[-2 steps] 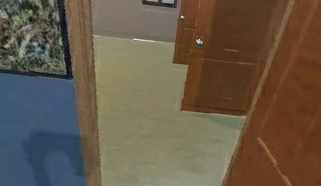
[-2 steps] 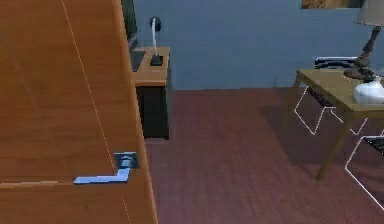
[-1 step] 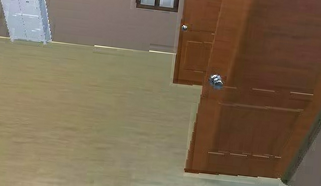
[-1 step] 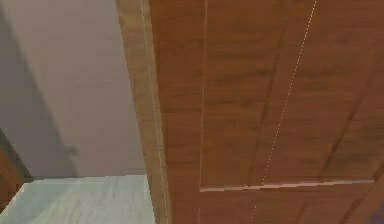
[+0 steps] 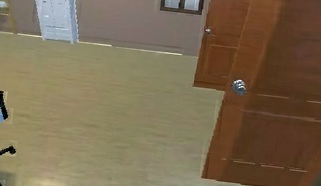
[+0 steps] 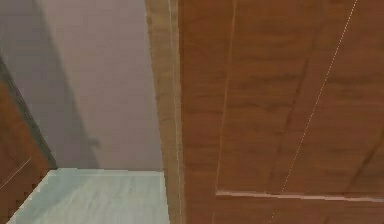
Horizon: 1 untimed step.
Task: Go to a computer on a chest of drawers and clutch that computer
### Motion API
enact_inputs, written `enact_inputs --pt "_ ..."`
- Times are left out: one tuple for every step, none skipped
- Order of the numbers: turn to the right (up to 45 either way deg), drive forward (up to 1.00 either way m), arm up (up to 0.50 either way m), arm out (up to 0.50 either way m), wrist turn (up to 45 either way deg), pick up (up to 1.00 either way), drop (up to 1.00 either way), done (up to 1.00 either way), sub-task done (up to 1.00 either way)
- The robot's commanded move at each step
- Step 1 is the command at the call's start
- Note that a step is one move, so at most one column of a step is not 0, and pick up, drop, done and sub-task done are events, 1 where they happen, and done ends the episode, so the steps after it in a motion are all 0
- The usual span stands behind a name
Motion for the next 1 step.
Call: enact_inputs --pt "0.0 0.25 0.00 0.00 0.0 0.00 0.00 0.00 0.00"
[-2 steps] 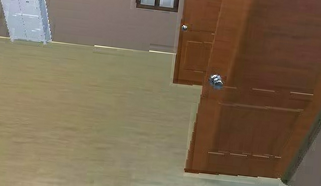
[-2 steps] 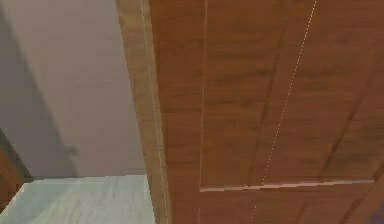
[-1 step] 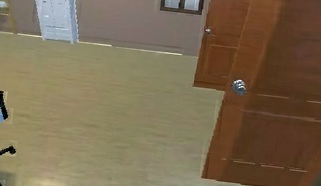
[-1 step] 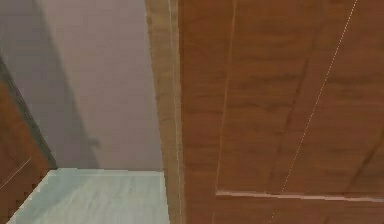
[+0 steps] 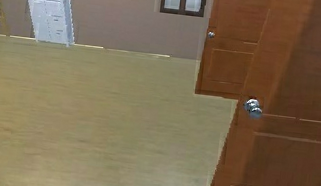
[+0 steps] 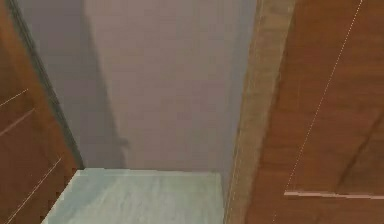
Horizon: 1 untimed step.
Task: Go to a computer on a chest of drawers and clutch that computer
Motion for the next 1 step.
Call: enact_inputs --pt "-18.0 0.00 0.00 0.00 0.0 0.00 0.00 0.00 0.00"
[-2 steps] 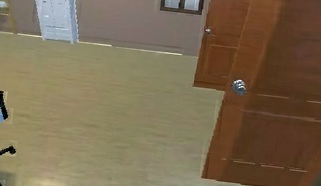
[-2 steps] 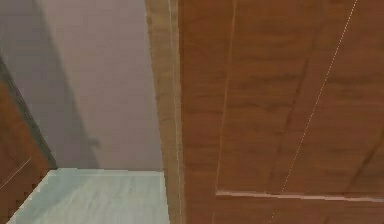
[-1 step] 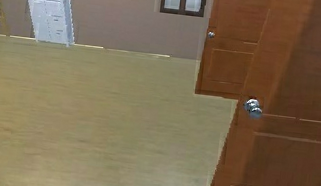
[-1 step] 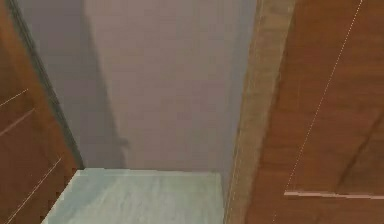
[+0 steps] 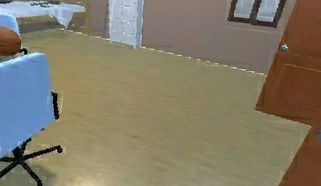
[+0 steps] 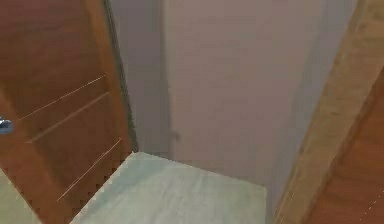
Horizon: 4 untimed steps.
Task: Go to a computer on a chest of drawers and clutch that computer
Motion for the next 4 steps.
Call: enact_inputs --pt "0.0 0.80 0.00 0.00 0.0 0.00 0.00 0.00 0.00" --pt "42.0 0.00 0.00 0.00 0.0 0.00 0.00 0.00 0.00" --pt "0.0 1.00 0.00 0.00 0.0 0.00 0.00 0.00 0.00" --pt "24.0 0.00 0.00 0.00 0.0 0.00 0.00 0.00 0.00"
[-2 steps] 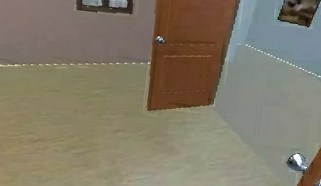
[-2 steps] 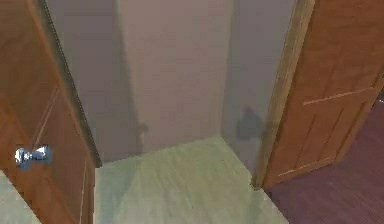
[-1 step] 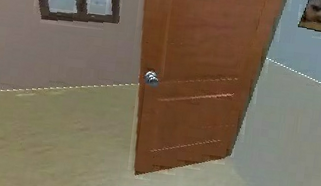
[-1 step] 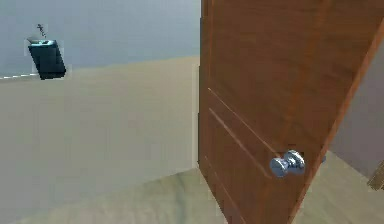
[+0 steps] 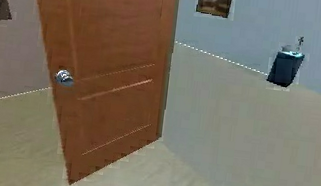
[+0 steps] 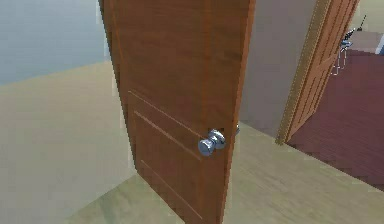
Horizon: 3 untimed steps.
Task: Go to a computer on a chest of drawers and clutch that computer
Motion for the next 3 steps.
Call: enact_inputs --pt "0.0 0.05 0.00 0.00 0.0 0.00 0.00 0.00 0.00" --pt "42.0 0.00 0.00 0.00 0.0 0.00 0.00 0.00 0.00" --pt "0.0 0.45 0.00 0.00 0.0 0.00 0.00 0.00 0.00"
